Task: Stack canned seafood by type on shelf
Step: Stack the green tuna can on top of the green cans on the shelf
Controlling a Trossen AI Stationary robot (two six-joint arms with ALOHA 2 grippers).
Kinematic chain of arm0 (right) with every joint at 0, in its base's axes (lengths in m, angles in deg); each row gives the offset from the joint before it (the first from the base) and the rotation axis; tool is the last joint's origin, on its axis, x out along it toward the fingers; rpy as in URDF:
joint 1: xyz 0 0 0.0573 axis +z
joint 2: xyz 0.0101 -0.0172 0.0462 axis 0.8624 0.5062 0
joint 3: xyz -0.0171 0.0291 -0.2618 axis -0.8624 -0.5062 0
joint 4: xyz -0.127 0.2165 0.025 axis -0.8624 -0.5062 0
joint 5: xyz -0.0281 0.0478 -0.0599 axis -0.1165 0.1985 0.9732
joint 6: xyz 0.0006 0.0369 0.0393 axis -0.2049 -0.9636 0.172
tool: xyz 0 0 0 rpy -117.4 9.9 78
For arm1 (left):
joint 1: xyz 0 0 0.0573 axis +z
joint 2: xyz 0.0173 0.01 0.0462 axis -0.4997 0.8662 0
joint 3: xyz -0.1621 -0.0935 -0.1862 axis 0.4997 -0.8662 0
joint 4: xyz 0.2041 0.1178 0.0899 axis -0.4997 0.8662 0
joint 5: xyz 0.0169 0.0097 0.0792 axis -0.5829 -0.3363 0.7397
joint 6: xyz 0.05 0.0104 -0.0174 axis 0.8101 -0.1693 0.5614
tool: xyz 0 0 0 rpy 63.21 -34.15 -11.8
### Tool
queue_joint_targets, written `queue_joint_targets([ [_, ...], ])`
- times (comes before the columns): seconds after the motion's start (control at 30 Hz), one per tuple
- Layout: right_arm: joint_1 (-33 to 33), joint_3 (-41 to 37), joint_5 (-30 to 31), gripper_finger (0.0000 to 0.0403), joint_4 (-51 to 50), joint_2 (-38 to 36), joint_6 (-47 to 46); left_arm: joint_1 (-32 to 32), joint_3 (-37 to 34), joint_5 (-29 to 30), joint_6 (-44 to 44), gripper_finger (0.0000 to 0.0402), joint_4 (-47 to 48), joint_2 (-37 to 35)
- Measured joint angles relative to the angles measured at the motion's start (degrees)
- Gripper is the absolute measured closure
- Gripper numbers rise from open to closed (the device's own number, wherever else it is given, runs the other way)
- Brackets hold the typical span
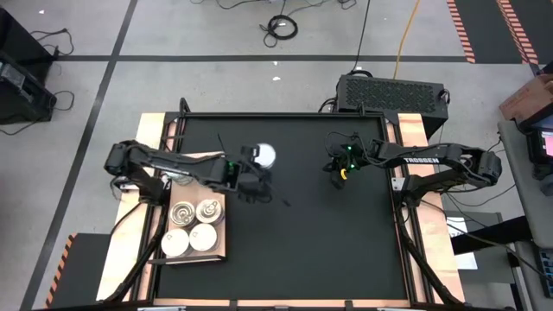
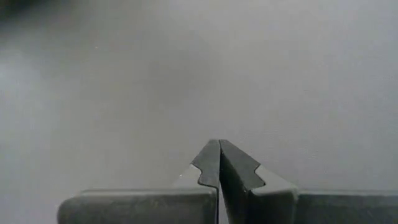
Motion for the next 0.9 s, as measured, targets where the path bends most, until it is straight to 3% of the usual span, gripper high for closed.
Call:
queue_joint_targets([
  [0.43,0.01,0.0,0.24,0.0403,0.24,0.0,-0.24,-8.06,0.07,4.65,-38.52,0.0401,31.63,-2.71],
  [0.7,0.01,0.0,0.24,0.0403,0.68,0.0,-0.04,-11.64,-0.38,1.99,-53.3,0.0401,37.58,-2.95],
  [0.9,0.01,0.0,0.25,0.0403,0.84,0.0,0.2,-12.65,-6.83,-0.44,-59.36,0.0401,37.77,-7.27],
])
